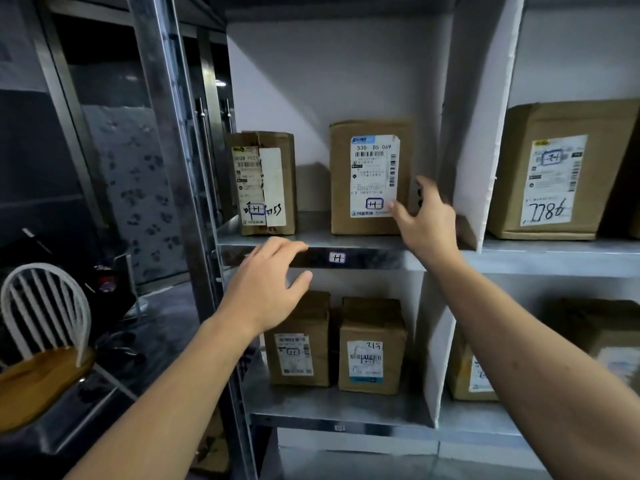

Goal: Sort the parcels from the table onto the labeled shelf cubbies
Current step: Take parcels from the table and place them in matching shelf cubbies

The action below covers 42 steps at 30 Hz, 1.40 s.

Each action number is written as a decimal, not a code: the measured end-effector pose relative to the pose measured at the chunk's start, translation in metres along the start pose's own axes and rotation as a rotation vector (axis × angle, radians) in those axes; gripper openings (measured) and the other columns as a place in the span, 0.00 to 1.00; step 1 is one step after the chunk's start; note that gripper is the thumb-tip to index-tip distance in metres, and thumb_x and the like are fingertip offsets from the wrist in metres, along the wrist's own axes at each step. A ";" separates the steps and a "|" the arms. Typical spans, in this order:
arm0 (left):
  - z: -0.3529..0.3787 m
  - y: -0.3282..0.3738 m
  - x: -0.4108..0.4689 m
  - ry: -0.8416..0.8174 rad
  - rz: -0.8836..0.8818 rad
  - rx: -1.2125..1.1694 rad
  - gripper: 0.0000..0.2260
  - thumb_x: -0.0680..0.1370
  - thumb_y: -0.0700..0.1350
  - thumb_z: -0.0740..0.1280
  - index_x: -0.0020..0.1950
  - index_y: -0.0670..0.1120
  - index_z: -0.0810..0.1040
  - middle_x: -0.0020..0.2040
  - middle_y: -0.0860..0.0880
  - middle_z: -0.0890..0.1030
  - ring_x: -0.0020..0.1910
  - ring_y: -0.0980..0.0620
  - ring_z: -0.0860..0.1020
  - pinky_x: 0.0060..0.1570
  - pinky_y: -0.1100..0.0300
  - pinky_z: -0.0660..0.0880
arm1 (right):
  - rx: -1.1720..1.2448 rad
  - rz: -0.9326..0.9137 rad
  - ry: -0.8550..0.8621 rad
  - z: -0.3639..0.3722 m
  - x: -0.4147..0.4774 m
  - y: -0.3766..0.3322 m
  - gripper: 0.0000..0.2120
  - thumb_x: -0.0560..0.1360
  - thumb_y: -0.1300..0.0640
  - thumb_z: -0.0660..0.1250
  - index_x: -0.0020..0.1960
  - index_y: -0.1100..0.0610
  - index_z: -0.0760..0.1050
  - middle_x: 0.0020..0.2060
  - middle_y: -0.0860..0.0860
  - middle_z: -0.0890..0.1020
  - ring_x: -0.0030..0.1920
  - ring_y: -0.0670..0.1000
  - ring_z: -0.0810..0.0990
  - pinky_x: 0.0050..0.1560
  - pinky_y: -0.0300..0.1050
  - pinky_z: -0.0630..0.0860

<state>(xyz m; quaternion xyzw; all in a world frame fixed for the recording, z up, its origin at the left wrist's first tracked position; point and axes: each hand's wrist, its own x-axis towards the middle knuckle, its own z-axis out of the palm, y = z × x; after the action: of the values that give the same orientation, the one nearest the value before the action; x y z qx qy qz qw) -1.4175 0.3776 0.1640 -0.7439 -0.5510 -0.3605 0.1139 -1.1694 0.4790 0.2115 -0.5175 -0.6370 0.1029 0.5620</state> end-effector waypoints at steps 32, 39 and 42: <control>-0.051 -0.066 0.146 0.375 -0.188 -0.183 0.23 0.78 0.50 0.67 0.73 0.52 0.68 0.69 0.45 0.69 0.63 0.48 0.71 0.60 0.61 0.66 | 0.095 -0.287 -0.261 0.115 0.059 -0.135 0.19 0.80 0.51 0.68 0.70 0.51 0.76 0.64 0.52 0.80 0.64 0.52 0.77 0.60 0.38 0.68; -0.049 -0.068 0.146 0.361 -0.183 -0.202 0.23 0.78 0.50 0.67 0.73 0.52 0.68 0.69 0.44 0.69 0.64 0.47 0.71 0.62 0.60 0.66 | 0.035 -0.285 -0.235 0.113 0.054 -0.138 0.20 0.80 0.50 0.67 0.71 0.52 0.74 0.65 0.55 0.79 0.66 0.55 0.76 0.66 0.44 0.69; -0.051 -0.066 0.147 0.353 -0.203 -0.198 0.23 0.79 0.49 0.66 0.73 0.52 0.67 0.69 0.44 0.69 0.63 0.47 0.72 0.59 0.62 0.66 | 0.017 -0.292 -0.237 0.107 0.050 -0.142 0.22 0.81 0.49 0.66 0.73 0.53 0.72 0.67 0.54 0.78 0.68 0.54 0.74 0.66 0.42 0.67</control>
<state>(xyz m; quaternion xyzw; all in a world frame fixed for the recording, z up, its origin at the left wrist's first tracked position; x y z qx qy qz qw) -1.4787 0.4812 0.2828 -0.6175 -0.5565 -0.5470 0.0984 -1.3265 0.5034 0.3064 -0.3989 -0.7663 0.0860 0.4963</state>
